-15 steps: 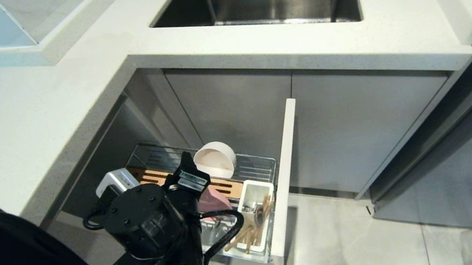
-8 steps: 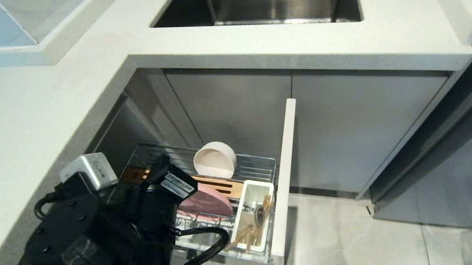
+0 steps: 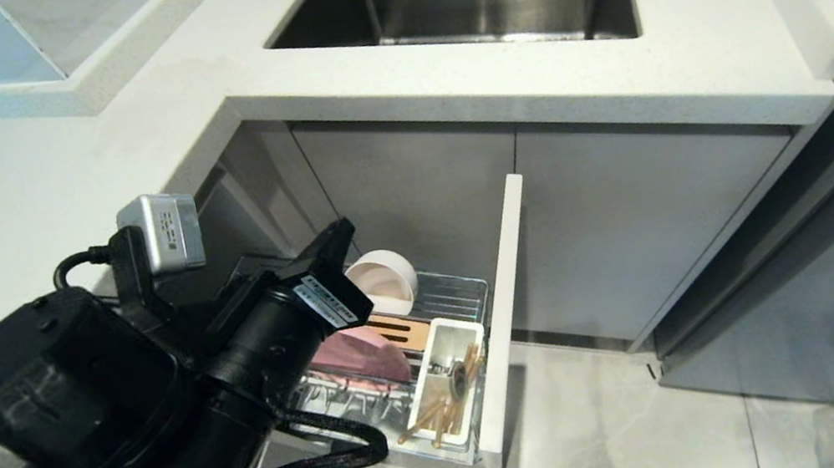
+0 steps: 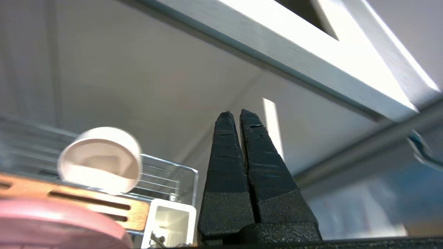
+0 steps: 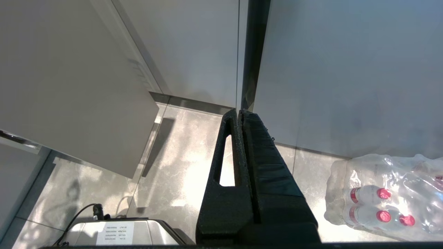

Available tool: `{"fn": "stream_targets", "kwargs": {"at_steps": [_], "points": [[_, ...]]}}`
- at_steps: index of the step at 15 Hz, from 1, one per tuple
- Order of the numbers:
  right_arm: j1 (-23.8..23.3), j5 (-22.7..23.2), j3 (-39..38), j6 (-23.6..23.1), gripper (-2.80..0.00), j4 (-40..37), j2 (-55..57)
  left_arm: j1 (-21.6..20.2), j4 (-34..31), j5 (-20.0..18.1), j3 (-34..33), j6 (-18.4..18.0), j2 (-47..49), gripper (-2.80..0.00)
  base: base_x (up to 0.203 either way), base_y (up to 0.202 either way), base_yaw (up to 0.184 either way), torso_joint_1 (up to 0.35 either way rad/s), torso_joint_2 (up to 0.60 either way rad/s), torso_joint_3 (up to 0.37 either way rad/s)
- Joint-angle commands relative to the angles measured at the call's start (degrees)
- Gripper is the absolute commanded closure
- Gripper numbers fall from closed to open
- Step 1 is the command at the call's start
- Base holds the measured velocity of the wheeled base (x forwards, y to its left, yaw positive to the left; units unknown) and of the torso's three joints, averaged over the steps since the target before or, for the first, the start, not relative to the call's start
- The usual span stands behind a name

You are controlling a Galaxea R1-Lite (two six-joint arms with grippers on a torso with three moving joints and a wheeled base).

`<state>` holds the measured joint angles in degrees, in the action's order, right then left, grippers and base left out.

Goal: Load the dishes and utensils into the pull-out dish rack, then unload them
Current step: Take the plate out of the cupboard

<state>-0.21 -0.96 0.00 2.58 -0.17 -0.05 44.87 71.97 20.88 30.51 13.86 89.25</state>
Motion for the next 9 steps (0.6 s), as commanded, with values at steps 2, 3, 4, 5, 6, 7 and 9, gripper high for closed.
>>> {"fn": "stream_targets", "kwargs": {"at_steps": [2, 3, 4, 5, 6, 7, 9], "points": [[-0.1, 0.0, -0.1, 0.0, 0.00, 0.0, 0.0, -3.5, -4.9, -8.2, 0.5, 0.1, -4.4, 0.00, 0.000, 0.000, 0.000, 0.000, 0.00, 0.000], [0.0, 0.0, -0.1, 0.0, 0.00, 0.0, 0.0, -5.3, -6.9, -10.2, 0.5, 0.0, -6.1, 0.00, 0.000, 0.000, 0.000, 0.000, 0.00, 0.000], [0.0, 0.0, -0.1, 0.0, 0.00, 0.0, 0.0, -7.3, -8.6, -12.0, 0.5, -0.4, -7.8, 0.00, 0.000, 0.000, 0.000, 0.000, 0.00, 0.000], [0.0, 0.0, -0.1, 0.0, 0.00, 0.0, 0.0, -8.9, -10.1, -13.5, 0.4, -1.3, -9.5, 0.00, 0.000, 0.000, 0.000, 0.000, 0.00, 0.000], [0.0, 0.0, -0.1, 0.0, 0.00, 0.0, 0.0, -10.6, -11.4, -14.7, 0.3, -1.9, -11.4, 0.00, 0.000, 0.000, 0.000, 0.000, 0.00, 0.000], [-0.1, 0.0, -0.1, 0.0, 0.00, 0.0, 0.0, -12.6, -12.8, -16.1, -0.1, -2.3, -13.5, 0.00, 0.000, 0.000, 0.000, 0.000, 0.00, 0.000], [-0.1, 0.0, -0.1, 0.1, 0.00, 0.0, 0.0, -15.7, -14.6, -19.4, -1.8, -2.8, -17.8, 0.00, 0.000, 0.000, 0.000, 0.000, 0.00, 0.000]]}}
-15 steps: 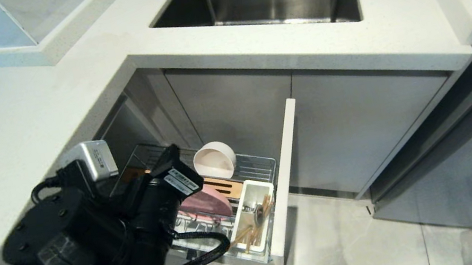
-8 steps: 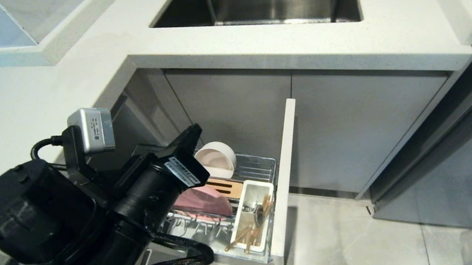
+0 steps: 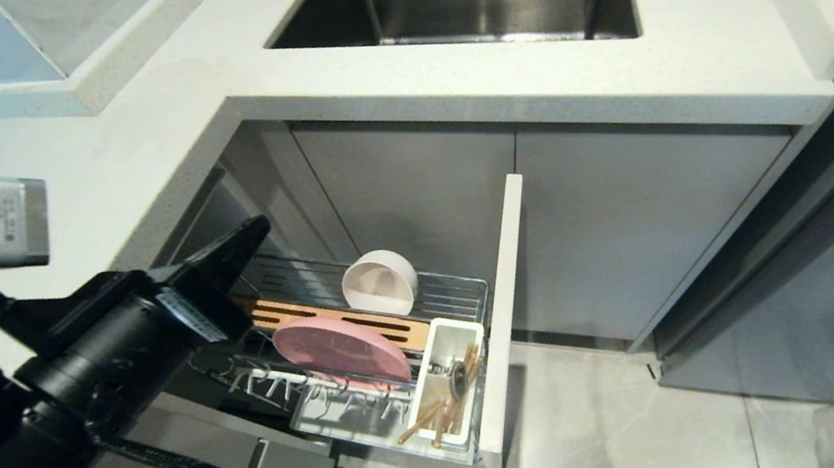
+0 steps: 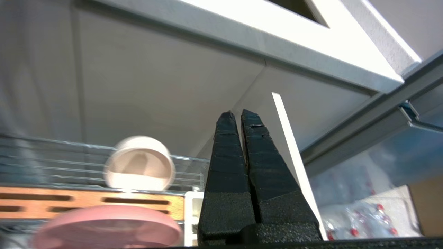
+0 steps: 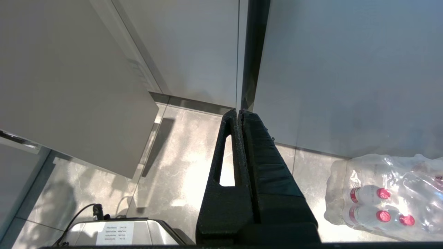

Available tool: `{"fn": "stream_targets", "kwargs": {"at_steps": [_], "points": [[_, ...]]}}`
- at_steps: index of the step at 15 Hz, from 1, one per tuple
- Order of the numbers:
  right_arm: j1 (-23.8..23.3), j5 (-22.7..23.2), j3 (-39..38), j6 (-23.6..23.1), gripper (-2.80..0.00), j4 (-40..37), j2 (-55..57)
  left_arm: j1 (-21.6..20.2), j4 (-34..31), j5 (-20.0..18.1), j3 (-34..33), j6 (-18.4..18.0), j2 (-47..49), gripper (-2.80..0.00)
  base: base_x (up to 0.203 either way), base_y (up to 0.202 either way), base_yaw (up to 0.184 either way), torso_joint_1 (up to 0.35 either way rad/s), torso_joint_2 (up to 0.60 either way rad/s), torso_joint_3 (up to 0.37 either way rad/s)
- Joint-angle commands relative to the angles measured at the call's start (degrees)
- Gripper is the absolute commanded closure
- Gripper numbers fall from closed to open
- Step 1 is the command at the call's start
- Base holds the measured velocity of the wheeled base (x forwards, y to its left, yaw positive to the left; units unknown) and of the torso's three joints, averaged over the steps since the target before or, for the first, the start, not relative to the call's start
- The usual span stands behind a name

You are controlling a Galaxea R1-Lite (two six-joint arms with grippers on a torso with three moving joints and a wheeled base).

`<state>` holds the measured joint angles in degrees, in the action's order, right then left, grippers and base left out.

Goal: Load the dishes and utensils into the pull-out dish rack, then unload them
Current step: Take the plate out of the cupboard

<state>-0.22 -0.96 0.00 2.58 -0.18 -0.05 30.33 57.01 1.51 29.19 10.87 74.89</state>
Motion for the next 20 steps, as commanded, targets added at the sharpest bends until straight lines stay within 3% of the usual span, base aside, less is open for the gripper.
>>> {"fn": "stream_targets", "kwargs": {"at_steps": [1, 6, 9, 14, 17, 20], "points": [[0.0, 0.0, -0.1, 0.0, 0.00, 0.0, 0.0, -2.7, -0.2, -1.3, -1.5, -0.2, -5.0, 0.00, 0.000, 0.000, 0.000, 0.000, 0.00, 0.000], [0.0, 0.0, -0.1, 0.0, 0.00, 0.0, 0.0, -12.8, -4.1, -7.5, -5.3, -5.6, -17.9, 0.00, 0.000, 0.000, 0.000, 0.000, 0.00, 0.000], [0.0, 0.0, -0.1, 0.0, 0.00, 0.0, 0.0, -20.9, -7.0, -8.8, -6.7, -10.2, -24.6, 0.00, 0.000, 0.000, 0.000, 0.000, 0.00, 0.000], [0.0, 0.0, -0.1, 0.0, 0.00, 0.0, 0.0, -30.4, -17.6, -10.4, -13.2, -18.6, -38.3, 0.00, 0.000, 0.000, 0.000, 0.000, 0.00, 0.000], [0.0, 0.0, -0.1, 0.0, 0.00, 0.0, 0.0, -36.2, -21.5, -10.7, -19.8, -20.4, -46.3, 0.00, 0.000, 0.000, 0.000, 0.000, 0.00, 0.000], [0.0, 0.0, -0.1, 0.1, 0.00, 0.0, 0.0, -38.2, -26.6, -10.3, -27.6, -21.0, -55.5, 0.00, 0.000, 0.000, 0.000, 0.000, 0.00, 0.000]]}}
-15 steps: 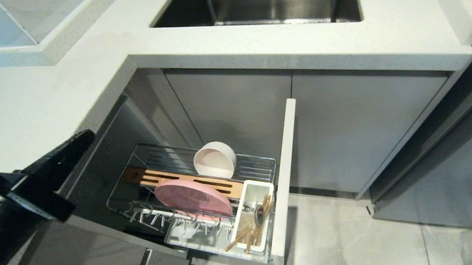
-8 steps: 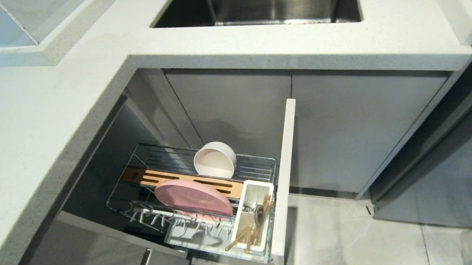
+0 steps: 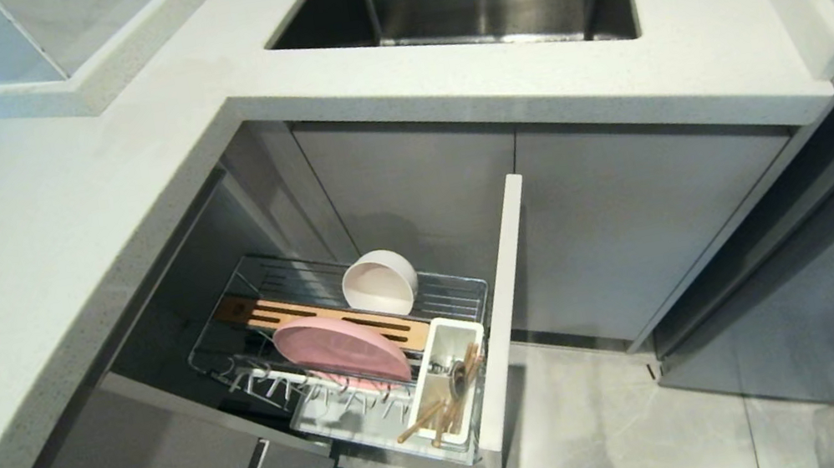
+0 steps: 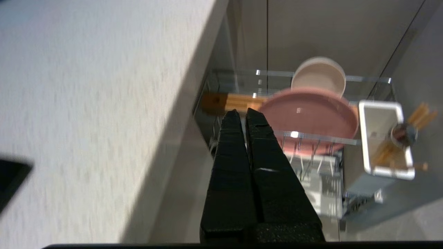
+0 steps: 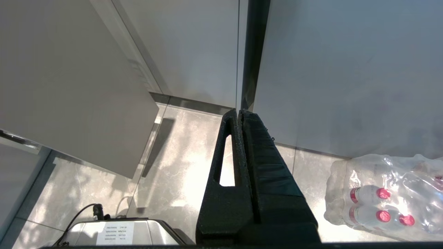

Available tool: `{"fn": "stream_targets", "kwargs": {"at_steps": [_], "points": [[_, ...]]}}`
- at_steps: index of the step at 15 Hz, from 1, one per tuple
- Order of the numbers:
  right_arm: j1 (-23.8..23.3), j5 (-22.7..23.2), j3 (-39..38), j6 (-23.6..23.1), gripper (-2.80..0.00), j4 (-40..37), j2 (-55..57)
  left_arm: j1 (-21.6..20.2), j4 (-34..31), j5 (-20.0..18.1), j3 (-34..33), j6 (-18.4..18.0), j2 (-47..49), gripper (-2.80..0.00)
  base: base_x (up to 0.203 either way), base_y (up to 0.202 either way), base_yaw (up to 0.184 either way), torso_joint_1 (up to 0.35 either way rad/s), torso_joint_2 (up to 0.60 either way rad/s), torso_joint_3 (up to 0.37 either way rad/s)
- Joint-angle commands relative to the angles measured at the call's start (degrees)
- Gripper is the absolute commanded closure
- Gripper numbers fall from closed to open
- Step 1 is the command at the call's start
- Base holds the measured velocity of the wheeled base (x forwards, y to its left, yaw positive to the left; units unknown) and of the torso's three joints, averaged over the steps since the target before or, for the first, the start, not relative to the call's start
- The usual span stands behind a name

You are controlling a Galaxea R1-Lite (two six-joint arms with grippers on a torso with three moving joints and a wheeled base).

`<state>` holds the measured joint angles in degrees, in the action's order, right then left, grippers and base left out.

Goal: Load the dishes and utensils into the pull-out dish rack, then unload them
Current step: Take the plate out of the cupboard

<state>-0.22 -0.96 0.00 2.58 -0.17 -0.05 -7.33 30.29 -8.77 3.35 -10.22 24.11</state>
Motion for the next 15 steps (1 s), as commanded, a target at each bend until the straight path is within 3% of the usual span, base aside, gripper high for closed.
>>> {"fn": "stream_targets", "kwargs": {"at_steps": [1, 3, 4, 6, 9, 11, 15], "points": [[0.0, 0.0, -0.1, 0.0, 0.00, 0.0, 0.0, -1.3, -4.1, 0.0, -2.6, -0.9, -7.4, 0.00, 0.000, 0.000, 0.000, 0.000, 0.00, 0.000], [0.0, 0.0, -0.1, 0.1, 0.00, 0.0, 0.0, -2.0, -11.7, 0.3, -3.3, -6.5, -8.4, 0.00, 0.000, 0.000, 0.000, 0.000, 0.00, 0.000], [0.0, 0.0, -0.1, 0.0, 0.00, 0.0, 0.0, -2.0, -15.0, 0.3, -3.3, -6.9, -8.5, 0.00, 0.000, 0.000, 0.000, 0.000, 0.00, 0.000], [0.0, 0.0, -0.1, 0.0, 0.00, 0.0, 0.0, -0.5, -18.3, 0.7, -3.4, -6.1, -8.4, 0.00, 0.000, 0.000, 0.000, 0.000, 0.00, 0.000], [0.0, 0.0, -0.1, 0.0, 0.00, 0.0, 0.0, 1.6, -23.1, 5.7, -3.4, -5.3, -8.6, 0.00, 0.000, 0.000, 0.000, 0.000, 0.00, 0.000], [0.0, 0.0, -0.1, 0.1, 0.00, 0.0, 0.0, 1.6, -27.2, 6.5, -3.4, -4.4, -8.5, 0.00, 0.000, 0.000, 0.000, 0.000, 0.00, 0.000], [0.0, 0.0, -0.1, 0.0, 0.00, 0.0, 0.0, 5.2, -30.0, 6.5, -3.4, 2.7, -11.3, 0.00, 0.000, 0.000, 0.000, 0.000, 0.00, 0.000]]}}
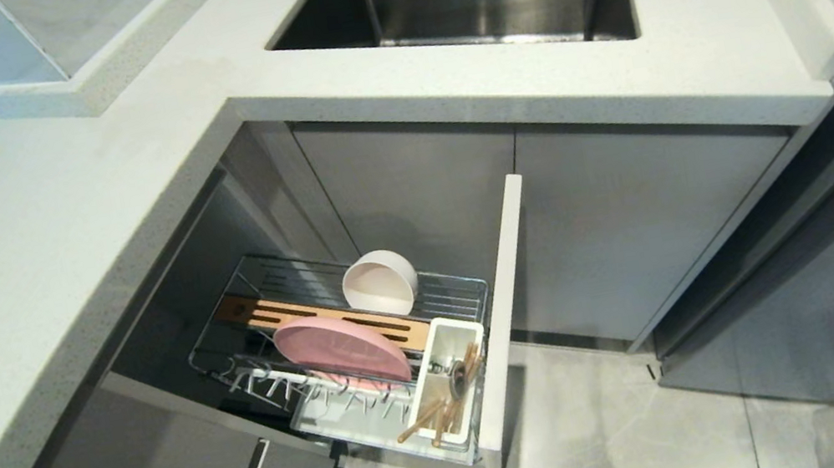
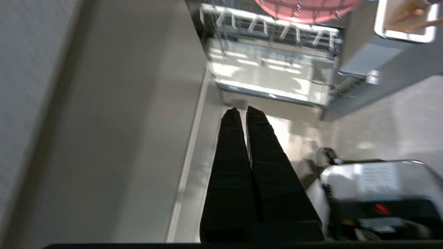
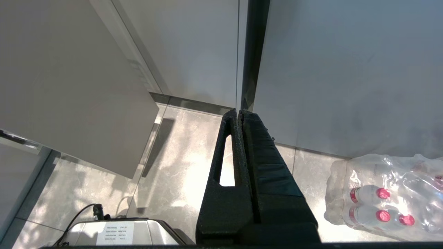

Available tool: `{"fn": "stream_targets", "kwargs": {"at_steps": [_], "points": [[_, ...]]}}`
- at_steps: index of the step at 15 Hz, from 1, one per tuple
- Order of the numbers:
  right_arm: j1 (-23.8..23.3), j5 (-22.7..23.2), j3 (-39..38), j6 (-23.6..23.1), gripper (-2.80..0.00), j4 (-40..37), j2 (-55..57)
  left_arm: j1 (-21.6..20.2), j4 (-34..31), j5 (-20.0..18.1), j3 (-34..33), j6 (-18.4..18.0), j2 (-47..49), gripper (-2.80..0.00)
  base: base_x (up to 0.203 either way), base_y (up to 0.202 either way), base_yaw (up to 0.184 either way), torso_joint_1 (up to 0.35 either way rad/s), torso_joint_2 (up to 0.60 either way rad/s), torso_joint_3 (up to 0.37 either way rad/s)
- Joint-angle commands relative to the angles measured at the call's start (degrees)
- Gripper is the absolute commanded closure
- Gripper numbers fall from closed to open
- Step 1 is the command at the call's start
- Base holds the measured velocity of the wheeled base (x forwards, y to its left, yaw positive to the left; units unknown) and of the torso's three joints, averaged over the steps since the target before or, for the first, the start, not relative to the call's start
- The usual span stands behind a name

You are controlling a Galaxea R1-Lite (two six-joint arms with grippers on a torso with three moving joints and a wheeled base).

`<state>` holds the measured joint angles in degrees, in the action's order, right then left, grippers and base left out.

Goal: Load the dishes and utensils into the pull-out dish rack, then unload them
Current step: Take the plate out of the cupboard

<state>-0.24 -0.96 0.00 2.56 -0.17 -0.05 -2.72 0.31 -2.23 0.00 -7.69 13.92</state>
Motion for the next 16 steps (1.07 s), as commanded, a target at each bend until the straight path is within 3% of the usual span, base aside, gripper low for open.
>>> {"fn": "stream_targets", "kwargs": {"at_steps": [1, 9, 12, 16], "points": [[0.1, 0.0, -0.1, 0.0, 0.00, 0.0, 0.0, 0.9, -0.6, -0.1, -0.1, 1.2, -2.5, 0.00, 0.000, 0.000, 0.000, 0.000, 0.00, 0.000], [0.0, 0.0, -0.1, 0.1, 0.00, 0.0, 0.0, 2.2, -0.7, 0.3, -0.1, 2.7, -14.2, 0.00, 0.000, 0.000, 0.000, 0.000, 0.00, 0.000], [0.0, 0.0, -0.1, 0.0, 0.00, 0.0, 0.0, 2.2, -0.7, 0.1, -0.1, -1.2, -14.2, 0.00, 0.000, 0.000, 0.000, 0.000, 0.00, 0.000], [0.0, 0.0, -0.1, 0.1, 0.00, 0.0, 0.0, 2.2, -0.8, 0.2, -0.1, 1.5, -14.1, 0.00, 0.000, 0.000, 0.000, 0.000, 0.00, 0.000]]}}
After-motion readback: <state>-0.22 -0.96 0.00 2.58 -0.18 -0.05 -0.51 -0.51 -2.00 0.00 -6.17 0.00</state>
